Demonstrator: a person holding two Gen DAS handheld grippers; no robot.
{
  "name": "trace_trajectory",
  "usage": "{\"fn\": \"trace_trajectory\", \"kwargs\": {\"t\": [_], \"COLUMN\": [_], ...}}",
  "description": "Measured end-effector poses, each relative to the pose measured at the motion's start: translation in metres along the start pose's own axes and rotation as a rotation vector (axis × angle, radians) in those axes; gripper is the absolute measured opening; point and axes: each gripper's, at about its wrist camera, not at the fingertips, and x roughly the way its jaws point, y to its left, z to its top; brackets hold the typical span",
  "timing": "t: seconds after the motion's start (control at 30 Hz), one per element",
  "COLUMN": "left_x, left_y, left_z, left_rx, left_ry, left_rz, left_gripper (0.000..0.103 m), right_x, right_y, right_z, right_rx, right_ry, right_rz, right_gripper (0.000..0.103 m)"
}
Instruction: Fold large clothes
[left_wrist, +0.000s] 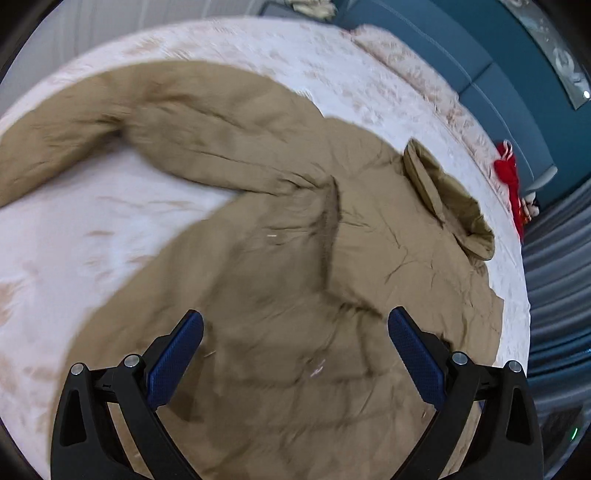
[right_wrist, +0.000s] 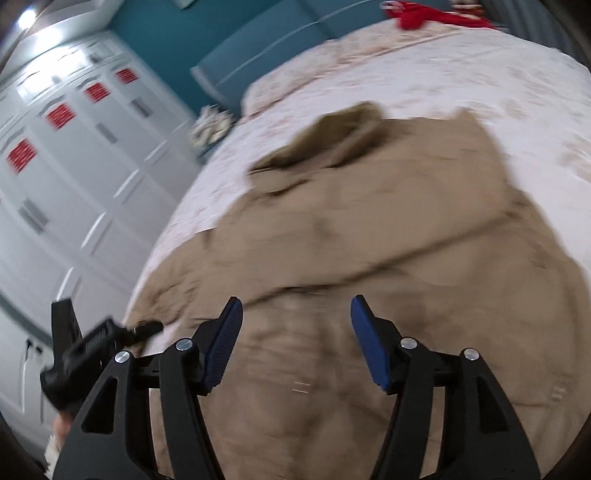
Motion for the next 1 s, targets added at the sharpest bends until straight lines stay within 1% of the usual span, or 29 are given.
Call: {"fn": "trace_trajectory", "kwargs": {"t": [0.07, 0.1, 0.13, 0.17, 0.23, 0.27, 0.33, 0.37, 0.4, 0.43, 0.5, 0.57, 0.6, 0.63, 0.67, 0.7, 0.73, 0.77, 0.8, 0.83, 0.87, 0.9, 0.93, 0.97, 1.0], "left_x": [0.023, 0.033, 0.038, 0.041, 0.045, 0.044, 0.043, 0.044, 0.044, 0.044, 0.041, 0.034, 0.029, 0.027, 0.026, 0.026, 0.028, 0.030, 0.033, 0.034, 0.035, 0.036, 0.038, 0.040, 0.045], "left_y": [-0.007, -0.011, -0.012, -0.015, -0.019, -0.020, -0.023, -0.024, -0.026, -0.028, -0.034, -0.036, -0.037, -0.037, -0.036, -0.033, -0.030, -0.029, -0.026, -0.024, -0.023, -0.022, -0.022, -0.022, -0.026], "left_z": [0.007, 0.009, 0.011, 0.014, 0.018, 0.020, 0.024, 0.027, 0.029, 0.031, 0.037, 0.042, 0.045, 0.047, 0.049, 0.051, 0.051, 0.050, 0.049, 0.048, 0.047, 0.045, 0.043, 0.040, 0.035], "left_rx": [-0.019, -0.028, -0.030, -0.031, -0.034, -0.039, -0.045, -0.044, -0.042, -0.028, 0.020, 0.044, 0.054, 0.056, 0.059, 0.058, 0.057, 0.058, 0.060, 0.062, 0.067, 0.076, 0.085, 0.100, 0.129], "left_ry": [0.037, 0.045, 0.049, 0.052, 0.063, 0.065, 0.063, 0.065, 0.067, 0.070, 0.047, 0.004, -0.024, -0.034, -0.041, -0.043, -0.041, -0.040, -0.038, -0.041, -0.052, -0.059, -0.056, -0.054, -0.054], "left_rz": [0.011, 0.026, 0.040, 0.055, 0.069, 0.056, 0.020, 0.007, -0.009, -0.016, -0.014, -0.014, -0.014, -0.012, -0.012, -0.010, -0.004, 0.003, 0.021, 0.031, 0.044, 0.046, 0.041, 0.043, 0.056], "left_gripper": [0.098, 0.098, 0.098, 0.098, 0.094, 0.089, 0.058, 0.048, 0.025, 0.010, 0.003, 0.002, 0.001, 0.001, 0.001, 0.001, 0.001, 0.001, 0.001, 0.001, 0.001, 0.001, 0.001, 0.001, 0.001], "right_x": [-0.006, -0.006, -0.008, -0.010, -0.013, -0.014, -0.016, -0.015, -0.014, -0.013, -0.008, -0.001, 0.002, 0.005, 0.008, 0.014, 0.019, 0.022, 0.026, 0.026, 0.023, 0.016, 0.003, -0.010, -0.017], "right_y": [-0.018, -0.023, -0.030, -0.037, -0.057, -0.062, -0.085, -0.094, -0.100, -0.107, -0.115, -0.119, -0.124, -0.128, -0.133, -0.141, -0.149, -0.155, -0.162, -0.166, -0.168, -0.166, -0.160, -0.151, -0.145], "right_z": [-0.001, -0.004, -0.004, -0.004, -0.001, -0.001, 0.003, 0.006, 0.008, 0.012, 0.022, 0.032, 0.037, 0.040, 0.043, 0.047, 0.050, 0.053, 0.057, 0.060, 0.065, 0.069, 0.073, 0.076, 0.078], "right_rx": [0.030, 0.044, 0.090, 0.108, 0.165, 0.181, 0.257, 0.289, 0.315, 0.341, 0.356, 0.366, 0.381, 0.405, 0.429, 0.470, 0.514, 0.542, 0.579, 0.600, 0.615, 0.607, 0.577, 0.513, 0.459], "right_ry": [-0.007, -0.012, -0.038, -0.046, -0.065, -0.071, -0.093, -0.101, -0.108, -0.114, -0.121, -0.125, -0.129, -0.137, -0.143, -0.151, -0.157, -0.162, -0.171, -0.178, -0.195, -0.227, -0.288, -0.345, -0.368], "right_rz": [-0.038, -0.051, -0.096, -0.106, -0.121, -0.121, -0.122, -0.118, -0.118, -0.124, -0.138, -0.153, -0.142, -0.129, -0.114, -0.078, -0.044, -0.032, -0.015, -0.003, 0.018, 0.045, 0.073, 0.062, 0.016], "right_gripper": [0.061, 0.061, 0.061, 0.061, 0.061, 0.061, 0.062, 0.062, 0.062, 0.062, 0.062, 0.063, 0.063, 0.063, 0.063, 0.063, 0.060, 0.057, 0.044, 0.016, 0.008, 0.007, 0.004, 0.002, 0.001]}}
